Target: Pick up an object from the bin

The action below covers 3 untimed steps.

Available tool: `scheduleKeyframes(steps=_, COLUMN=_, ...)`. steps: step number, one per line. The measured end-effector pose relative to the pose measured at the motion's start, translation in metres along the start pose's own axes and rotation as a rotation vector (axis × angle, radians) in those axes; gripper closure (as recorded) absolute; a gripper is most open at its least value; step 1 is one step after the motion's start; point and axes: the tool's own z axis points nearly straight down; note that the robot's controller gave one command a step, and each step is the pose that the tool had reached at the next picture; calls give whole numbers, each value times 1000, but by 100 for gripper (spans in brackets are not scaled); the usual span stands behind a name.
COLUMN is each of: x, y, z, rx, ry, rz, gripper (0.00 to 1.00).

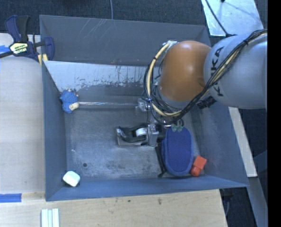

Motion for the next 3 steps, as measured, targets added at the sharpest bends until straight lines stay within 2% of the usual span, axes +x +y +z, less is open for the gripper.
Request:
scheduleKeyframes(steps=1, x=11, y=4, z=15, rx=-1, ry=-3, rz=-11, gripper=0)
scheduleKeyframes(steps=2, x=-2, y=4, z=53, rx=-2, ry=-1, rz=20, gripper=0)
scheduleKeyframes(steps=3, x=-3, y=4, z=51, rx=-3, ry=-3, rz=22, gripper=0)
